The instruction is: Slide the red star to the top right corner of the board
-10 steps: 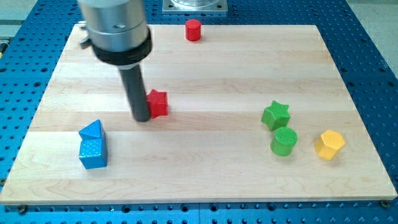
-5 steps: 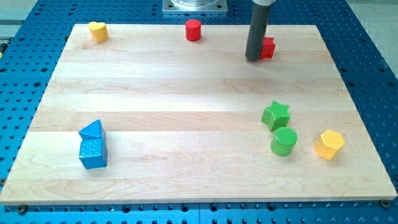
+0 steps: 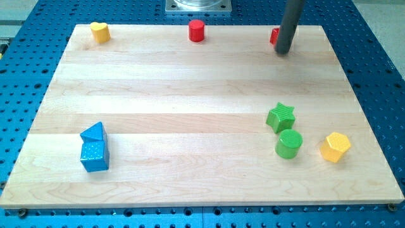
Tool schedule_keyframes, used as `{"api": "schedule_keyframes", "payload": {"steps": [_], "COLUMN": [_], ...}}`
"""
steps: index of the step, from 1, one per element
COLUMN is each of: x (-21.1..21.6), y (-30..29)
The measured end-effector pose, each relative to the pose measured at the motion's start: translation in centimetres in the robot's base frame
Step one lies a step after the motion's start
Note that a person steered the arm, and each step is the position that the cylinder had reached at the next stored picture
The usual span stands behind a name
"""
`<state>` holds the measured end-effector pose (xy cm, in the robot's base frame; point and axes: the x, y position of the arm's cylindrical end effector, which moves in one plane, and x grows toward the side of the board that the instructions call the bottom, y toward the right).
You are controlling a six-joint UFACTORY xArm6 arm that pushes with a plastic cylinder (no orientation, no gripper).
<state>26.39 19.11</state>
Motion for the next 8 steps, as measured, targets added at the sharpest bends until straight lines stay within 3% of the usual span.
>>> {"api": "schedule_keyframes", "payload": {"steps": [1,3,5,8], "x": [-1.4,-0.7,-7.2,-7.3], "y": [0.1,-10.1,-5.5,0.1]}}
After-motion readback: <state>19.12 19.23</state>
